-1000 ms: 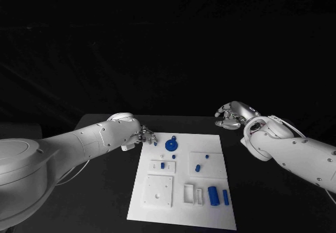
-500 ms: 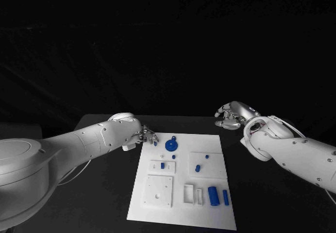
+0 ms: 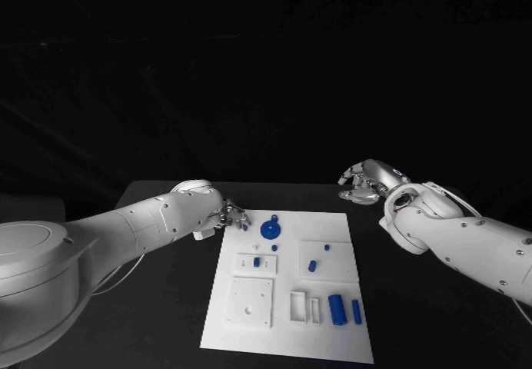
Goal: Assemble the parts on the task board
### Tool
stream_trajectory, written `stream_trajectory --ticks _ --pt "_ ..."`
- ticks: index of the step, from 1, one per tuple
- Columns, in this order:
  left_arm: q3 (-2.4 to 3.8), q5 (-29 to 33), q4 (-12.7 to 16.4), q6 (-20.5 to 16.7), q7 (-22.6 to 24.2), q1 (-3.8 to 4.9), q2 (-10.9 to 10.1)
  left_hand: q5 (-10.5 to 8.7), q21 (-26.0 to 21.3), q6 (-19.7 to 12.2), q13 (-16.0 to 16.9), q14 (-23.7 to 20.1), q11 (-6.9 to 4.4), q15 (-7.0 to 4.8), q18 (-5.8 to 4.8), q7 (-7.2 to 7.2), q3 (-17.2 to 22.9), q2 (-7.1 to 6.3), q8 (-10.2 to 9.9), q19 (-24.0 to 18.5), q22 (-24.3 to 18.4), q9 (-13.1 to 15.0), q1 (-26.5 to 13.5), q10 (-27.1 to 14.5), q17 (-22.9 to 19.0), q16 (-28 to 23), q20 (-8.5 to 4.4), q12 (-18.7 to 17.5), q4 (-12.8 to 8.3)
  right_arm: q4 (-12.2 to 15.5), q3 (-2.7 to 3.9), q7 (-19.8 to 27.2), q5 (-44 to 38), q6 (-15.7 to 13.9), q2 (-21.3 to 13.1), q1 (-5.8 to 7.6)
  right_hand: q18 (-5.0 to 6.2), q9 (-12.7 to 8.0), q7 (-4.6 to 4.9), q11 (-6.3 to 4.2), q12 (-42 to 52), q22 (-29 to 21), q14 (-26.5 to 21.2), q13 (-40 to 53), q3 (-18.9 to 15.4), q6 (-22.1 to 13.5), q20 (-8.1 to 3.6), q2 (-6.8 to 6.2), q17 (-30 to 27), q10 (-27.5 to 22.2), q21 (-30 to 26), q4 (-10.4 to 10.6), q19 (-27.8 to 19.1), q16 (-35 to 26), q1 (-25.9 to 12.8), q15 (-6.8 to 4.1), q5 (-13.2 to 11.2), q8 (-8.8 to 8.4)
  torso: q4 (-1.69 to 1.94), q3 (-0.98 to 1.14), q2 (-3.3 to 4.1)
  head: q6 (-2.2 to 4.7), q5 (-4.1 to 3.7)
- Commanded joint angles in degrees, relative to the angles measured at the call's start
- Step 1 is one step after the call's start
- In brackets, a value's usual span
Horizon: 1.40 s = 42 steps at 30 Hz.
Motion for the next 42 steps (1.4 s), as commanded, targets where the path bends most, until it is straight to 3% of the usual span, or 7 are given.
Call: stream_trajectory --ticks 1,16,25,42 --pt "0.01 0.75 -0.08 0.58 0.83 -0.01 0.31 -0.17 0.38 0.04 0.09 -0.11 0.42 0.24 1.21 0.36 -0.10 0.74 -0.31 -0.56 1.02 -0.10 -0.03 -0.03 0.08 0.35 -5.03 0.31 -0.25 0.07 0.04 0.41 -0.18 0.59 0.10 0.01 3.94 -0.09 0.60 -0.34 0.21 0.11 0.42 -0.09 -0.19 0.01 -0.31 0.48 0.08 0.17 -0.25 0.08 0.14 -0.31 0.10 0.11 0.28 -0.23 0.03 -0.02 -0.03 0.00 -0.07" --pt "0.01 1.17 -0.90 1.07 1.13 -0.09 0.69 -0.16 0.59 0.03 0.21 -0.24 0.48 0.31 1.32 0.42 -0.30 2.16 -0.45 -0.86 0.97 -0.23 0.38 -0.19 0.06 0.39 -4.90 0.38 -1.43 0.02 0.05 0.44 -0.18 0.73 0.31 0.01 3.94 -0.10 0.60 -0.34 0.24 0.12 0.44 -0.12 -0.19 0.01 -0.32 0.50 0.10 0.19 -0.26 0.08 0.17 -0.31 0.11 0.10 0.28 -0.24 0.05 0.00 -0.02 0.00 -0.14" --pt "0.00 1.47 -1.47 1.59 1.22 -0.52 1.19 -0.16 0.79 0.09 0.29 -0.31 0.52 0.35 1.38 0.45 -0.29 3.84 -0.53 -1.08 0.92 -0.32 1.20 -0.27 0.05 0.46 -4.79 0.44 -3.08 0.12 0.06 0.43 -0.18 0.78 0.34 0.01 3.94 -0.09 0.60 -0.34 0.25 0.12 0.45 -0.13 -0.19 0.02 -0.32 0.53 0.11 0.20 -0.26 0.09 0.18 -0.32 0.11 0.10 0.29 -0.24 0.01 0.01 0.01 -0.11 -0.17" --pt "-0.01 2.10 -2.32 1.49 1.61 -0.82 1.41 -0.17 0.99 0.16 0.33 -0.24 0.57 0.39 1.40 0.50 -0.26 5.06 -0.57 -1.10 0.87 -0.38 1.60 -0.28 0.08 0.62 -4.72 0.47 -3.98 0.09 0.06 0.47 -0.18 0.82 0.39 0.01 3.94 -0.09 0.60 -0.34 0.28 0.13 0.47 -0.17 -0.19 0.03 -0.32 0.57 0.13 0.22 -0.27 0.14 0.21 -0.33 0.08 0.10 0.29 -0.23 0.06 -0.02 -0.02 -0.24 -0.31"
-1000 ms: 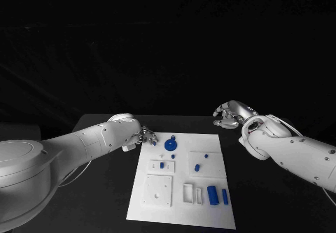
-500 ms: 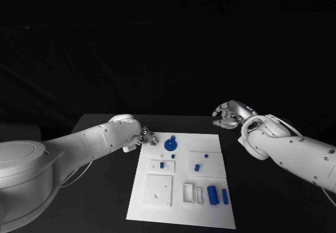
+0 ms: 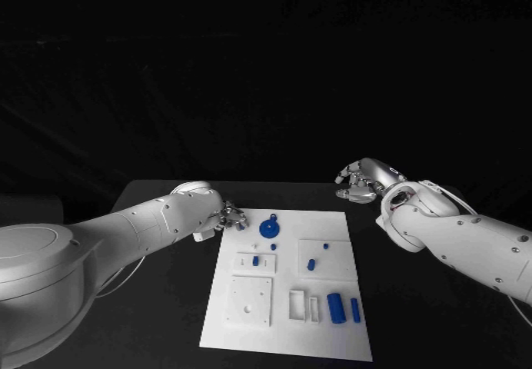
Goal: Assemble the parts on the task board
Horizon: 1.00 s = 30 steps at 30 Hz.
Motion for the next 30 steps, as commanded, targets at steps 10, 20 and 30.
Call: stream_trajectory --ticks 10,20,30 --pt "0.02 1.69 -0.28 0.56 0.97 -0.01 0.24 -0.17 0.46 -0.05 0.04 -0.23 0.46 0.36 0.63 0.52 -0.45 0.98 -0.47 -0.70 0.86 -0.16 -0.20 -0.14 0.06 0.43 -4.78 0.22 -1.31 -0.01 0.04 0.46 -0.19 0.68 0.15 0.01 3.95 -0.10 0.43 -0.34 0.30 0.12 0.49 -0.09 -0.20 0.04 -0.33 0.56 0.10 0.23 -0.27 0.14 0.00 -0.34 0.06 0.09 0.28 -0.24 -0.01 0.00 -0.01 0.00 0.09" --pt "0.02 1.69 -0.81 0.34 0.58 -0.01 0.34 -0.17 0.41 -0.16 0.04 -0.21 0.44 0.33 0.77 0.51 -0.77 -3.02 -0.67 -0.63 0.62 -0.35 -2.30 -0.16 -0.01 0.46 -4.81 0.23 -0.01 -0.01 0.04 0.45 -0.19 0.66 0.12 0.01 3.95 -0.10 0.42 -0.35 0.31 0.12 0.49 -0.11 -0.22 0.04 -0.34 0.54 0.12 0.23 -0.28 0.14 0.01 -0.35 0.05 0.09 0.27 -0.24 0.01 0.00 0.00 -0.01 0.01" --pt "0.02 1.70 -1.08 -0.25 0.39 -0.01 0.48 -0.17 0.44 -0.22 0.05 -0.16 0.44 0.33 0.92 0.52 0.09 -5.26 -0.76 -0.48 0.48 -0.42 -2.88 -0.14 -0.08 0.48 -4.83 0.25 1.50 0.00 0.04 0.46 -0.19 0.70 0.18 0.01 3.95 -0.10 0.43 -0.34 0.31 0.13 0.49 -0.14 -0.24 0.04 -0.34 0.53 0.13 0.23 -0.29 0.14 0.01 -0.36 0.04 0.09 0.26 -0.25 -0.01 -0.01 0.00 -0.06 0.05"
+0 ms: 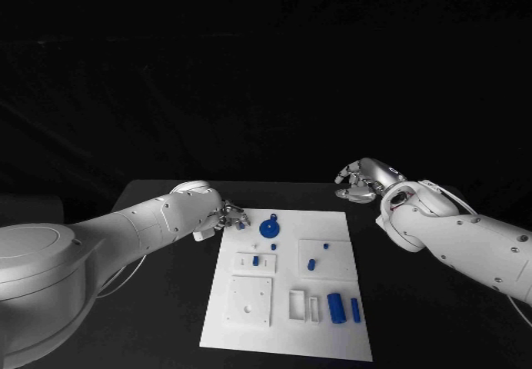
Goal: Assemble the parts on the task board
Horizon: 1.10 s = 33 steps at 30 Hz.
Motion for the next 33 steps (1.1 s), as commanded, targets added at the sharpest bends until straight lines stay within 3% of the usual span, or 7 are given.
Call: stream_trajectory --ticks 1,6,11,14,28,33 --pt "0.02 0.38 -0.11 -0.20 0.18 0.00 0.19 -0.17 0.22 -0.11 0.07 -0.05 0.32 0.22 1.00 0.34 0.23 -0.75 -0.32 -0.13 0.43 -0.08 -0.09 0.17 -0.09 0.26 -4.93 0.25 0.64 0.06 0.03 0.45 -0.19 0.66 0.07 0.01 3.95 -0.10 0.29 -0.34 0.32 0.13 0.53 -0.08 -0.24 -0.02 -0.38 0.53 0.08 0.23 -0.29 0.14 0.03 -0.36 0.04 0.05 0.26 -0.25 -0.02 0.00 0.00 -0.03 0.03" --pt "0.03 0.38 -0.34 -0.56 0.21 0.01 0.17 -0.16 0.27 -0.16 0.08 -0.01 0.33 0.22 1.06 0.34 0.72 -0.96 -0.35 -0.04 0.38 -0.08 -0.16 0.19 -0.11 0.29 -4.94 0.27 1.41 0.07 0.03 0.47 -0.19 0.89 0.04 0.01 3.95 -0.10 0.29 -0.35 0.32 0.13 0.53 -0.09 -0.24 -0.01 -0.39 0.55 0.09 0.23 -0.29 0.14 0.03 -0.37 0.05 0.05 0.27 -0.24 0.00 0.02 0.02 -0.01 -0.04" --pt "0.03 0.86 -0.35 0.10 0.21 0.01 0.21 -0.16 0.39 -0.21 0.11 -0.02 0.35 0.24 1.10 0.36 1.00 1.44 -0.35 -0.07 0.42 -0.04 0.42 0.16 -0.11 0.34 -4.92 0.30 1.31 0.07 0.03 0.49 -0.19 1.00 0.03 0.01 3.95 -0.10 0.29 -0.35 0.33 0.13 0.53 -0.10 -0.24 -0.01 -0.39 0.57 0.09 0.23 -0.30 0.15 0.03 -0.37 0.05 0.05 0.27 -0.24 0.00 0.01 0.01 -0.06 -0.02" --pt "0.03 0.86 -0.38 0.26 0.22 0.02 0.26 -0.17 0.50 -0.24 0.16 -0.07 0.38 0.27 1.09 0.38 0.70 2.24 -0.34 -0.20 0.50 0.00 0.97 0.11 -0.09 0.39 -4.88 0.33 0.47 0.07 0.03 0.48 -0.19 0.98 0.04 0.01 3.95 -0.10 0.29 -0.35 0.33 0.14 0.54 -0.11 -0.24 -0.01 -0.39 0.58 0.09 0.24 -0.30 0.15 0.03 -0.37 0.05 0.05 0.27 -0.24 0.00 0.02 0.00 -0.09 0.00" --pt "0.03 1.37 -0.97 0.07 0.56 0.01 0.42 -0.16 0.64 -0.25 0.19 -0.24 0.43 0.32 1.04 0.43 0.10 5.42 -0.33 -0.56 0.55 0.06 1.78 -0.01 -0.11 0.42 -4.74 0.34 -1.24 0.07 0.03 0.46 -0.19 1.08 0.02 0.01 3.95 -0.10 0.29 -0.35 0.35 0.14 0.55 -0.13 -0.24 -0.01 -0.39 0.61 0.11 0.24 -0.31 0.15 0.04 -0.38 0.06 0.05 0.28 -0.24 -0.03 0.03 -0.01 -0.04 -0.07" --pt "0.04 1.45 -1.06 0.08 0.58 0.01 0.43 -0.17 0.66 -0.29 0.19 -0.26 0.46 0.36 0.98 0.46 -0.33 5.46 -0.36 -0.61 0.54 0.04 1.27 -0.03 -0.12 0.43 -4.67 0.34 -1.19 0.09 0.03 0.45 -0.19 1.06 0.02 0.01 3.95 -0.10 0.28 -0.35 0.36 0.14 0.55 -0.14 -0.24 0.00 -0.39 0.62 0.11 0.25 -0.31 0.15 0.05 -0.38 0.07 0.05 0.28 -0.24 -0.01 0.02 0.01 -0.02 -0.11"
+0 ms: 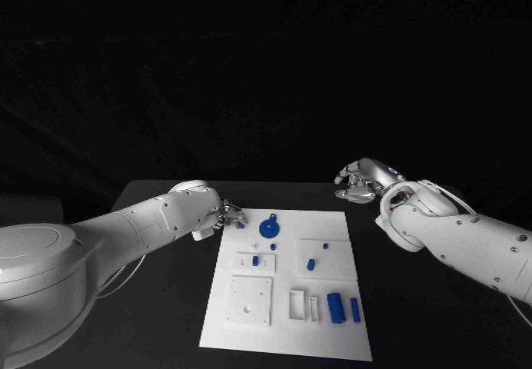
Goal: Assemble the parts on the task board
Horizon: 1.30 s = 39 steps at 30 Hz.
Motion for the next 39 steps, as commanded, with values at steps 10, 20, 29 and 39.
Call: stream_trajectory --ticks 10,20,29,39 --pt "0.03 1.19 -0.26 0.25 0.75 0.01 0.25 -0.16 0.25 0.03 0.09 -0.18 0.45 0.23 0.83 0.35 -0.41 0.53 -0.39 -0.60 0.53 0.01 -0.30 -0.03 -0.08 0.23 -4.82 0.35 -0.33 0.05 0.03 0.44 -0.19 0.77 0.03 0.01 3.94 -0.09 0.44 -0.35 0.37 0.17 0.56 -0.11 -0.23 -0.13 -0.38 0.64 0.09 0.26 -0.20 0.14 -0.16 -0.21 0.09 0.03 0.29 -0.24 0.04 -0.03 0.02 -0.11 -0.03" --pt "0.03 2.71 -0.24 0.20 1.46 0.02 -0.02 -0.10 0.52 0.55 0.03 -0.21 0.46 0.26 0.85 0.33 1.56 7.10 -0.09 -0.79 0.64 0.15 3.77 0.11 -0.10 0.32 -4.78 0.33 -4.06 -0.01 0.03 0.41 -0.19 0.95 0.00 0.01 3.94 -0.09 0.43 -0.35 0.39 0.17 0.57 -0.12 -0.22 -0.13 -0.38 0.65 0.10 0.27 -0.21 0.13 -0.15 -0.21 0.11 0.03 0.30 -0.24 0.04 -0.01 -0.03 -0.16 0.00" --pt "0.05 3.93 0.17 -0.08 1.59 0.03 -0.62 -0.03 0.64 1.98 -0.17 -0.23 0.24 0.11 0.49 0.08 1.51 10.21 0.47 -1.18 0.71 0.15 4.05 0.21 -0.17 0.39 -4.53 0.15 -6.49 -0.06 0.03 0.36 -0.22 1.06 -0.06 0.01 3.94 -0.09 0.43 -0.36 0.41 0.18 0.58 -0.16 -0.15 -0.13 -0.39 0.68 0.12 0.28 -0.22 0.05 -0.15 -0.23 0.25 0.03 0.46 -0.25 0.04 -0.02 -0.05 -0.06 0.07" --pt "0.17 6.22 7.28 -2.92 1.08 0.24 -5.34 0.27 0.66 2.92 -0.31 -0.19 -0.04 -0.16 0.40 -0.21 1.76 10.84 0.71 -1.23 0.66 -0.05 3.81 0.26 -0.26 0.40 -4.54 0.06 -7.51 -0.11 0.03 0.35 -0.22 1.23 -0.44 0.01 3.94 -0.09 0.43 -0.36 0.42 0.19 0.59 -0.18 -0.13 -0.11 -0.39 0.68 0.13 0.28 -0.23 0.03 -0.15 -0.23 0.26 0.03 0.54 -0.24 0.37 -0.01 -0.24 -0.12 0.26"
